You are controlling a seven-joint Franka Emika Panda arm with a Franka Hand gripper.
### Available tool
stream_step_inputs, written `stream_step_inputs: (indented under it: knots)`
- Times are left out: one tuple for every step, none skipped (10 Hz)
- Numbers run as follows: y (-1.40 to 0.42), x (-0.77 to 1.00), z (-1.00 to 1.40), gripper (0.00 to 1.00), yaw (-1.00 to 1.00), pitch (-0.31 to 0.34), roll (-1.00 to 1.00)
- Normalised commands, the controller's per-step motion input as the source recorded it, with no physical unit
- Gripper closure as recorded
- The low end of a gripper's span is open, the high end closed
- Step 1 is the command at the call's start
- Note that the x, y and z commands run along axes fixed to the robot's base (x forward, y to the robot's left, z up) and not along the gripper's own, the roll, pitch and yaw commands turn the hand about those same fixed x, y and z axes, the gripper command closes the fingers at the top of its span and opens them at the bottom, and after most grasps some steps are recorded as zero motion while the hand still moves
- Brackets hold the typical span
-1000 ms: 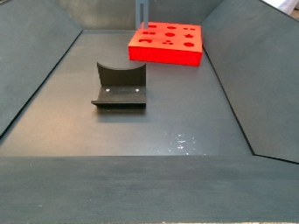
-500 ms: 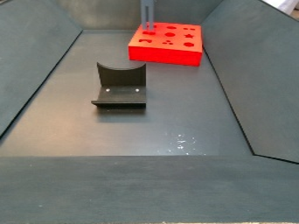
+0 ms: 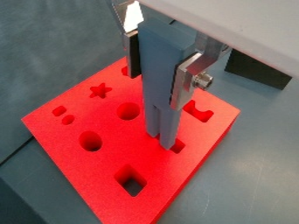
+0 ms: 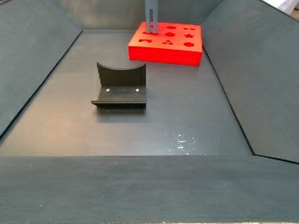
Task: Pick up the double-square object. Move up. Rotate the double-square object. Place the double-square object on the fixture. Regrasp the double-square object. Move to above the board. Insert the double-square object.
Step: Insert the double-square object.
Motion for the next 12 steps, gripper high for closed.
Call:
stream_step_inputs:
  knots:
    - [0.08, 0.15, -0.24, 1.00, 0.00, 0.000, -0.08]
    - [0.09, 0.20, -0.20, 1.00, 0.00, 0.000, -0.11]
    - [0.13, 0.23, -0.24, 1.00, 0.00, 0.000, -0.10]
    - [0.13, 0.22, -0.24, 1.00, 0.00, 0.000, -0.13]
    - [0.09, 0.27, -0.26, 1.00, -0.01, 0.000, -0.14]
    - [0.00, 0.18, -0.37, 1.00, 0.00, 0.000, -0.10]
    - [0.00, 0.12, -0.46, 1.00, 0.00, 0.000, -0.10]
    - [0.12, 0.14, -0.60, 1.00, 0.00, 0.000, -0.02]
    - [0.12, 0.13, -0.69, 1.00, 0.00, 0.000, 0.00]
    - [0.00, 0.05, -0.49, 1.00, -0.07, -0.059, 0.02]
    - [0.02, 0.00, -0.12, 1.00, -0.03, -0.097, 0.00]
    - [0.00, 0.00, 0.00, 1.00, 0.00, 0.000, 0.00]
